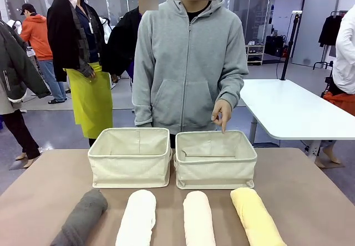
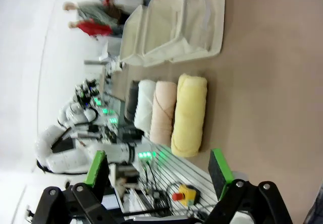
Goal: Divide the towels into two baskets.
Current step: Pick up one hotel-folded towel and place it in the Fabric basket indicated by the person.
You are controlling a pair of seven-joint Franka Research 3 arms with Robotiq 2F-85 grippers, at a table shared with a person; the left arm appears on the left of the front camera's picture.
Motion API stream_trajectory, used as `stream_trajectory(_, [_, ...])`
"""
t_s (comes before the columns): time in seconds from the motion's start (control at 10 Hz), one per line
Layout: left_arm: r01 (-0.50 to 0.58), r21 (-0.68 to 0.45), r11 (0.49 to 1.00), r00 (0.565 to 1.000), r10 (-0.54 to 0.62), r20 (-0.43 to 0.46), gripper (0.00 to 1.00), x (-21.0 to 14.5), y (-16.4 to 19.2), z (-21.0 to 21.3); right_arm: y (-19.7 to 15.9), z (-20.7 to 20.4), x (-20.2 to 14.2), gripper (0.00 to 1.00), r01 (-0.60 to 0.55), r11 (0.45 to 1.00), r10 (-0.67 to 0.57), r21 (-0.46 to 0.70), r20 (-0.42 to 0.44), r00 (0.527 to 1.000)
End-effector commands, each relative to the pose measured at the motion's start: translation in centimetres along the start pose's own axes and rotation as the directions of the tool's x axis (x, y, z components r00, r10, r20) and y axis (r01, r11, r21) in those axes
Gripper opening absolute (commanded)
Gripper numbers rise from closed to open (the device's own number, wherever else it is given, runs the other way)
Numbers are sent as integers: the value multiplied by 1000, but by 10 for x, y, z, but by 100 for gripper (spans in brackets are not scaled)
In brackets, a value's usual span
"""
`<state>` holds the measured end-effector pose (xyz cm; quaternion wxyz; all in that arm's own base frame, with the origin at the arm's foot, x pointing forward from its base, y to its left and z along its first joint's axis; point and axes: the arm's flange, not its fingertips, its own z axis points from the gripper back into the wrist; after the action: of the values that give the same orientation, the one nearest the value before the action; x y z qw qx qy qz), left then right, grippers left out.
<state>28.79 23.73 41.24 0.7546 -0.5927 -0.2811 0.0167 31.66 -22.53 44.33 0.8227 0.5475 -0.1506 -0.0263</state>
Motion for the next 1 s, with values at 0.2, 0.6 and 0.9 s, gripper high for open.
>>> stream_trajectory(0.2, [4, -13, 1000, 1000, -4, 9, 100, -2, -1, 2, 56, -91, 27, 100, -76, 974, 1, -211, -334, 943])
stream_trajectory(0.6, [4, -13, 1000, 1000, -4, 9, 100, -2, -1, 2, 74, -207, 32, 100, -118, 907, -85, -405, -449, 889])
stream_trajectory(0.9, [4, -13, 1000, 1000, -4, 9, 100, -2, -1, 2, 72, -266, 10, 100, -99, 831, -130, -548, -362, 923])
